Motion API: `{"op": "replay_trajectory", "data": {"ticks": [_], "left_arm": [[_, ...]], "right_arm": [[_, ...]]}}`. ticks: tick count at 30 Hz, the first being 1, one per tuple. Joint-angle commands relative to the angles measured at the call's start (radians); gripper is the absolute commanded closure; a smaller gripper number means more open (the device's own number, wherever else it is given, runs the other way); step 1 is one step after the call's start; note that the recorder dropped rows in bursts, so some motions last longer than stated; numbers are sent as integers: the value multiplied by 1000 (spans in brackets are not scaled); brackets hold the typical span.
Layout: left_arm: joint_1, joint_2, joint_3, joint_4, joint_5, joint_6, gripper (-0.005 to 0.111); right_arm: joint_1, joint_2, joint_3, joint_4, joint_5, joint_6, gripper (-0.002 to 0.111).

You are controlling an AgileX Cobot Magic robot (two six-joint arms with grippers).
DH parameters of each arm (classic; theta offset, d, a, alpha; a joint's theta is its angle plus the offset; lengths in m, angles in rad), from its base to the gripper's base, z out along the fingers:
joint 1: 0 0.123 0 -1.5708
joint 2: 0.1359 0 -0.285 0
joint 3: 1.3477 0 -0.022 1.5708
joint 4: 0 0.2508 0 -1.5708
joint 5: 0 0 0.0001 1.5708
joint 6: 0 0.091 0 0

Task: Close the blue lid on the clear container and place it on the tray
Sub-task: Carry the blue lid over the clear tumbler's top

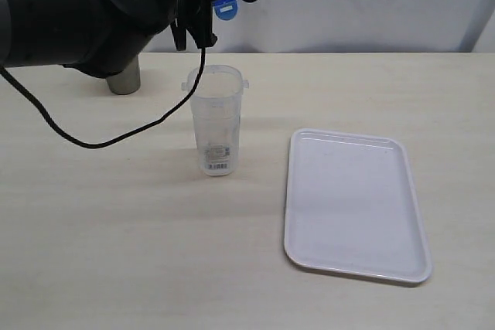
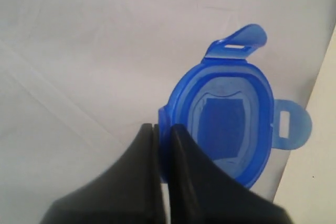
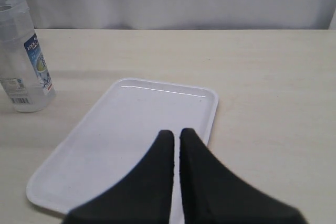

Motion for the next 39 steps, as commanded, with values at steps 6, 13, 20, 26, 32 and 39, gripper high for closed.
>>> {"op": "replay_trajectory", "data": {"ticks": [6, 13, 20, 26, 32, 39], "left_arm": [[-9, 66, 2, 228, -114, 31, 107], [-16, 95, 2, 98, -148, 31, 107], [-39, 95, 124, 68, -202, 31, 107], [-47, 93, 151, 68, -263, 31, 107], [-67, 93, 151, 70, -278, 31, 107], [-99, 93, 151, 59, -302, 31, 107]], "right_arm": [[-6, -4, 2, -8, 2, -5, 104], [-6, -4, 2, -8, 2, -5, 104], [-6, -4, 2, -8, 2, -5, 104], [-6, -4, 2, -8, 2, -5, 104], [-6, -4, 2, -8, 2, -5, 104], [-6, -4, 2, -8, 2, -5, 104]]}}
